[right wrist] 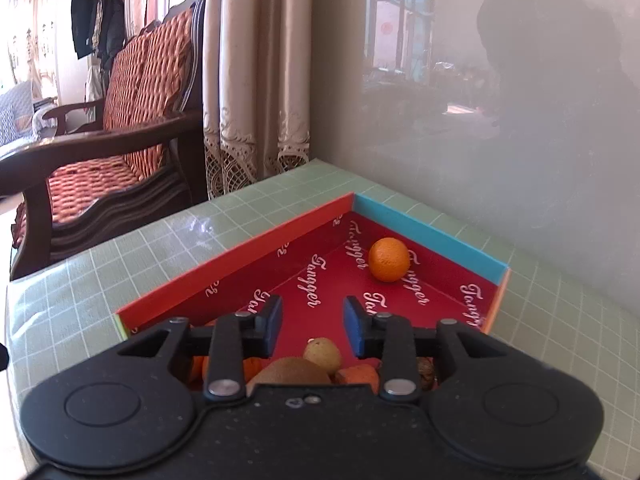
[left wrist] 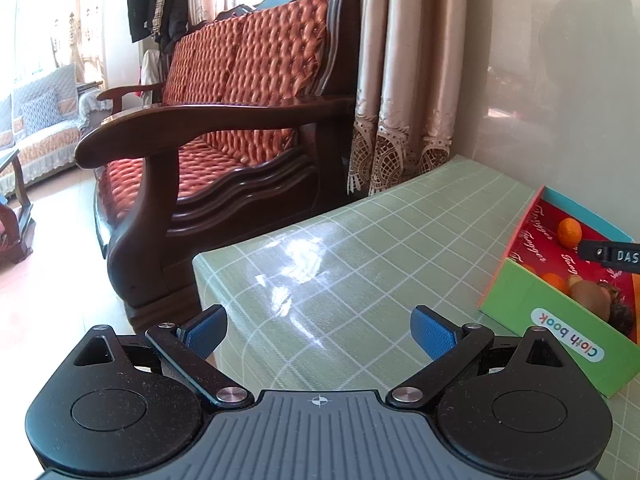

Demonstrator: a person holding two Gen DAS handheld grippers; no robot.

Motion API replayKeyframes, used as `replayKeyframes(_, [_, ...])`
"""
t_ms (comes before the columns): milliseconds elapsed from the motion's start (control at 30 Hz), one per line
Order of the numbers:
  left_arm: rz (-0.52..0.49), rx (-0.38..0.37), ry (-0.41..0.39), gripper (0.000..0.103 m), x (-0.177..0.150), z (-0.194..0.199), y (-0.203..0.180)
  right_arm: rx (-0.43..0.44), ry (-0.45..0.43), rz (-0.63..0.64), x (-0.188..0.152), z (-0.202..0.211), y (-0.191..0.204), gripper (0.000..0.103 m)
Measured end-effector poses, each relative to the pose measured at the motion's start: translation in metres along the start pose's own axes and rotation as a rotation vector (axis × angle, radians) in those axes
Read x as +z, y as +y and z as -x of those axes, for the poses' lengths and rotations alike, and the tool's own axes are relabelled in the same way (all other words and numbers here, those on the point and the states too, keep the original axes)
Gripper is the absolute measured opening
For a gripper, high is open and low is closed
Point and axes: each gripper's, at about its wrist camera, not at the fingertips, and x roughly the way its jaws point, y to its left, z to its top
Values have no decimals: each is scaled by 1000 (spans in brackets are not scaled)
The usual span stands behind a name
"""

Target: Organize fruits

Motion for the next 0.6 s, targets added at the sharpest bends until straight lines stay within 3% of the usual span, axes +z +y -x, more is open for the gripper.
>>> replayKeyframes(100, [-29, -7, -16, 98, -1, 4, -8, -6, -15, -19, -2, 12, -5, 41])
replayKeyframes(367, [-97, -42, -32, 98, -6, 12, -34, -29, -43, -74, -14, 44, -26, 41])
replayKeyframes(500, [-138, -72, -36, 98, -10, 17, -52, -60, -69, -101, -26, 66, -37, 63])
replayKeyframes(600, [-171, -101, -40, 98, -14, 23, -68, -89, -90, -115, -37, 85, -44, 67])
